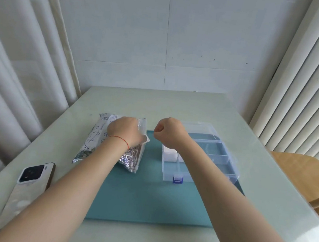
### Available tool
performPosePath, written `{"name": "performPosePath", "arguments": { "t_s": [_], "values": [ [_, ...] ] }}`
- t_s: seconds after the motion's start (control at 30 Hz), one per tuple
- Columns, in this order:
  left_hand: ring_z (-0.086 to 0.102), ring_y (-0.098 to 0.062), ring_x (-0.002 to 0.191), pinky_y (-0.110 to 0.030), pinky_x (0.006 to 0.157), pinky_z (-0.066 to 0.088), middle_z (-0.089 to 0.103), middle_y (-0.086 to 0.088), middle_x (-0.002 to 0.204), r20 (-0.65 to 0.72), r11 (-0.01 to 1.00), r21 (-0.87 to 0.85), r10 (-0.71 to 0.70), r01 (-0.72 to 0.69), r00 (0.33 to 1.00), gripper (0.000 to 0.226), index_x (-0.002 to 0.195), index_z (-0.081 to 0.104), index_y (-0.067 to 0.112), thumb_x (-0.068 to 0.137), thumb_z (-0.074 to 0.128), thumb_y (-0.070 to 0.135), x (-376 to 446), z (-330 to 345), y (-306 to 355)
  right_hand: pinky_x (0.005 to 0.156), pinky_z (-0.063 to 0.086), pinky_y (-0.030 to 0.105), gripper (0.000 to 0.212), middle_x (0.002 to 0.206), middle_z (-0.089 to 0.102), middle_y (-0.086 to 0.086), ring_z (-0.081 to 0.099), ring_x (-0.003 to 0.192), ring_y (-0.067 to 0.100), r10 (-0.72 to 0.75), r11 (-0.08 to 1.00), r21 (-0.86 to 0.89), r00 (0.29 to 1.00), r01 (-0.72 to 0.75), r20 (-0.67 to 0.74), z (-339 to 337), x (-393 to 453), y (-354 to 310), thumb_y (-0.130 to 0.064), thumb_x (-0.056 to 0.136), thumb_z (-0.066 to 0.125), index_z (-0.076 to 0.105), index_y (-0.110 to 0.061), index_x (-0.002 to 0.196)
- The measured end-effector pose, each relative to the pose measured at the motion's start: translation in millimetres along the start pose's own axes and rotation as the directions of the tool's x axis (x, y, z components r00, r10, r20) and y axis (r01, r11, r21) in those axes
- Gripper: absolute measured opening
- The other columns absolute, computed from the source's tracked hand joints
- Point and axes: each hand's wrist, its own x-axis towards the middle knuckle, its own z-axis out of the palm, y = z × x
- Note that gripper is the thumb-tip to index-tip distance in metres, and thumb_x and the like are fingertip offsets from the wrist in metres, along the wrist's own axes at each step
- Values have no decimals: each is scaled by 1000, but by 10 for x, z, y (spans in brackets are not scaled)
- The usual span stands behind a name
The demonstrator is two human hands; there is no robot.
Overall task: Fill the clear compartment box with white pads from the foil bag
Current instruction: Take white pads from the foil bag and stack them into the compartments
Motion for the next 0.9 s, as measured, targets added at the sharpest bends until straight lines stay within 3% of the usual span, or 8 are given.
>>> {"name": "performPosePath", "arguments": {
  "t_s": [0.1, 0.3, 0.4, 0.57, 0.7, 0.77, 0.83, 0.9],
  "values": [
    [54, -22, 73, -26, 59, 36, 54, 3, 75, 22, 999, 35, 10, -10, 1000, 38, 69, 47, 19, 74, 65, 52, -55, 109, -24, 77, 55, 33, 24, 100, 71, 12, 65, 95, 28, 0, 1000, -12, 1000, 0, 9, 127, 83, -131, -3, 84, 51, 72, -1, 94],
    [53, -28, 87, -28, 66, 37, 64, -5, 96, -147, 994, -97, 27, -42, 989, 12, 86, 66, 15, 81, 57, 22, -37, 92, -168, 83, 56, 37, 30, 106, 70, 14, 62, 86, 26, 76, 997, 7, 996, -76, 40, 169, 185, -136, 2, 87, 44, 68, -1, 104],
    [50, -30, 100, -31, 75, 42, 57, -1, 86, -201, 987, -146, 41, -71, 979, 15, 71, 67, 23, 81, 57, 23, -37, 96, -334, 87, 54, 38, 28, 112, 68, 16, 65, 100, 31, 92, 996, 5, 995, -92, 39, 207, 247, -168, -1, 87, 48, 67, 1, 108],
    [37, -27, 61, -28, 53, 32, 34, -2, 50, -149, 938, -343, -7, -45, 989, 40, 43, 34, 14, 76, 56, 13, -62, 182, -482, 45, 29, 23, 24, 61, 43, 4, 39, 57, 19, 105, 992, -88, 987, -94, 125, 404, 361, -314, -15, 83, 58, 48, -11, 61],
    [36, -21, 58, -29, 52, 34, 44, -4, 55, -106, 904, -426, -19, -28, 994, 23, 49, 46, 10, 71, 54, 13, -20, 222, -549, 65, 40, 25, 33, 100, 57, 7, 54, 87, 22, 124, 990, -94, 972, -107, 200, 472, 418, -362, -21, 83, 69, 57, -5, 110],
    [37, -20, 58, -30, 54, 38, 46, -5, 56, -84, 891, -454, -29, -12, 996, 18, 52, 50, 10, 69, 53, 14, -1, 239, -568, 59, 38, 23, 13, 86, 54, 3, 52, 80, 24, 122, 989, -107, 979, -105, 166, 467, 451, -338, -13, 83, 66, 57, -11, 92],
    [39, -21, 58, -29, 56, 38, 48, -7, 56, -69, 877, -481, -57, 17, 996, 19, 52, 49, 11, 70, 55, 15, 16, 256, -582, 44, 32, 22, 22, 65, 46, 2, 44, 61, 21, 145, 982, -140, 979, -126, 141, 454, 489, -311, -6, 84, 58, 48, -13, 65],
    [46, -21, 60, -27, 58, 40, 54, -5, 57, -62, 849, -527, -83, 38, 995, 20, 54, 54, 11, 73, 58, 17, 22, 258, -588, 45, 35, 22, 17, 66, 52, 7, 47, 60, 22, 149, 983, -126, 982, -134, 116, 390, 503, -292, -5, 85, 54, 55, -9, 68]
  ]
}}
